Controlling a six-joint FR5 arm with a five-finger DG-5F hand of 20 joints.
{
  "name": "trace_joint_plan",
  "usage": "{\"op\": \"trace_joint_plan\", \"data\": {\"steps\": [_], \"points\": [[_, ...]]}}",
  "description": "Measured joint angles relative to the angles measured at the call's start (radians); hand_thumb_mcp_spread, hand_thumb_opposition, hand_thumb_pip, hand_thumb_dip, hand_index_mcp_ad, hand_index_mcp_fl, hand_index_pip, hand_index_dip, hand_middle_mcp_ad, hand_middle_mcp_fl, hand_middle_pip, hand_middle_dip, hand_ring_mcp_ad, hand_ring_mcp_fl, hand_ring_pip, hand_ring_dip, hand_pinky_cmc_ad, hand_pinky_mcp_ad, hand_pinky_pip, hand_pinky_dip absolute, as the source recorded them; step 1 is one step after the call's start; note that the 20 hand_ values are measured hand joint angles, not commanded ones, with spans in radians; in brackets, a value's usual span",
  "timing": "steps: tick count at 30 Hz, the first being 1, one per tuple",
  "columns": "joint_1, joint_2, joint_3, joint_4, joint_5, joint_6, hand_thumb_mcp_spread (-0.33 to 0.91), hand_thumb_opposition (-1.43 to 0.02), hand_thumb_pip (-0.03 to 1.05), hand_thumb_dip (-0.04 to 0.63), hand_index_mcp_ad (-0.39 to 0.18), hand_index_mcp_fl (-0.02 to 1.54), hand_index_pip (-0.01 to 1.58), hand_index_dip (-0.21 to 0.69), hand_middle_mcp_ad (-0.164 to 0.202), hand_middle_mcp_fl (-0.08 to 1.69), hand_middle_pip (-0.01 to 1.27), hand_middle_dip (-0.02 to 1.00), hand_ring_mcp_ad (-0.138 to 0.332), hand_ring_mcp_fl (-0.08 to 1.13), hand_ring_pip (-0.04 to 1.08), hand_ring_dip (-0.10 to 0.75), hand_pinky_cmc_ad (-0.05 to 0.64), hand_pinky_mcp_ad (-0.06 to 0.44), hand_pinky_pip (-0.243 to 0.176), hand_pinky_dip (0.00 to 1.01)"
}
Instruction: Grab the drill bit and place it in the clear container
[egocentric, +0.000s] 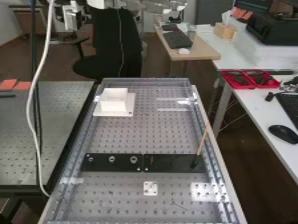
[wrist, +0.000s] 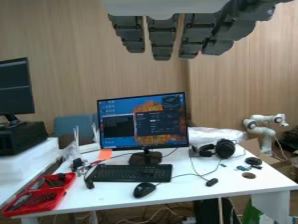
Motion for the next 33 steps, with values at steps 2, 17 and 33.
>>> {"op": "trace_joint_plan", "data": {"steps": [2,17,33], "points": [[0.002,0.000,-0.014,0.012,0.009,-0.004,0.00,0.01,0.01,0.005,0.002,0.00,0.01,0.012,0.075,0.02,0.01,0.02,0.086,0.02,0.01,0.016,0.077,0.051,-0.010,0.01],[0.004,-0.043,-0.152,0.149,0.069,0.019,0.15,-0.62,0.14,0.007,0.127,0.02,0.07,0.016,0.140,0.02,0.13,0.02,0.265,0.00,0.08,0.016,0.333,0.227,-0.079,0.29],[-0.011,-0.141,-0.269,0.326,0.132,0.090,0.21,-0.66,0.25,0.003,0.127,0.02,0.07,0.065,0.140,0.02,0.13,0.02,0.265,0.01,0.08,0.016,0.342,0.232,-0.124,0.35]]}}
